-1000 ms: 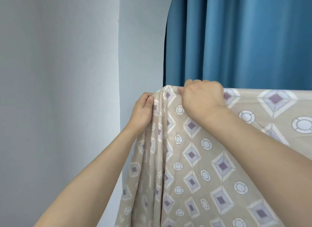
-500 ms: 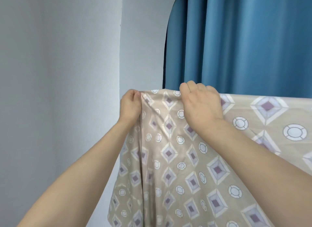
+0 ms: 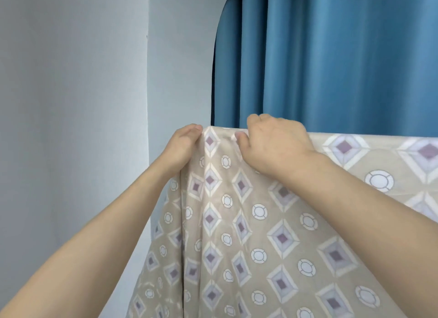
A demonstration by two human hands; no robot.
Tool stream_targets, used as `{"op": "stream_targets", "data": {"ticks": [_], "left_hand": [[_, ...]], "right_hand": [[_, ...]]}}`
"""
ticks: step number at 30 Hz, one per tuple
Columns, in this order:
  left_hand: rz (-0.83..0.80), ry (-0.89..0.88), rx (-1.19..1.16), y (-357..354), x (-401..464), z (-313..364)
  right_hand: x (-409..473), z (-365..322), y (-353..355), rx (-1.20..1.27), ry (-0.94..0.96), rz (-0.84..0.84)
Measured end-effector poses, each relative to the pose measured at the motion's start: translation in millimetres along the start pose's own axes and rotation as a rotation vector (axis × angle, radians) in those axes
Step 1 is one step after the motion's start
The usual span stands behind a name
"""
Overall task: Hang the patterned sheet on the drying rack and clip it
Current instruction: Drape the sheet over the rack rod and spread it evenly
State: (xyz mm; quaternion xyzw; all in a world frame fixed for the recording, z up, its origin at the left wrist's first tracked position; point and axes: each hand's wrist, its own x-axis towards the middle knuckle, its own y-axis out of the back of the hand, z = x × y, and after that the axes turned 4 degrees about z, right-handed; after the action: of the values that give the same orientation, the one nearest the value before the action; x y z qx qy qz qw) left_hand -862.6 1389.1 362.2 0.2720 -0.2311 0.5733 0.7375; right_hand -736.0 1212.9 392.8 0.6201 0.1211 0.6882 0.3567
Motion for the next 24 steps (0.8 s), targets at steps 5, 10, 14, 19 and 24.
{"op": "stream_targets", "data": {"ticks": [5, 10, 14, 19, 24], "left_hand": [[0.114, -0.041, 0.111, -11, 1, 18], [-0.146, -0.191, 0.185, -52, -14, 76], [-0.418, -0.166, 0.327, -80, -25, 103], [-0.388, -0.104, 0.27, -89, -23, 106], [-0.25, -0.086, -0.324, -92, -26, 105]], "right_hand": [[-15, 58, 41, -0.031, -0.24, -0.277], [-26, 107, 71, 0.237, -0.355, -0.553], [-32, 127, 69, 0.425, -0.367, -0.54], [-36, 127, 56, 0.268, -0.237, -0.132], [-43, 115, 56, -0.005, 0.071, 0.336]]}}
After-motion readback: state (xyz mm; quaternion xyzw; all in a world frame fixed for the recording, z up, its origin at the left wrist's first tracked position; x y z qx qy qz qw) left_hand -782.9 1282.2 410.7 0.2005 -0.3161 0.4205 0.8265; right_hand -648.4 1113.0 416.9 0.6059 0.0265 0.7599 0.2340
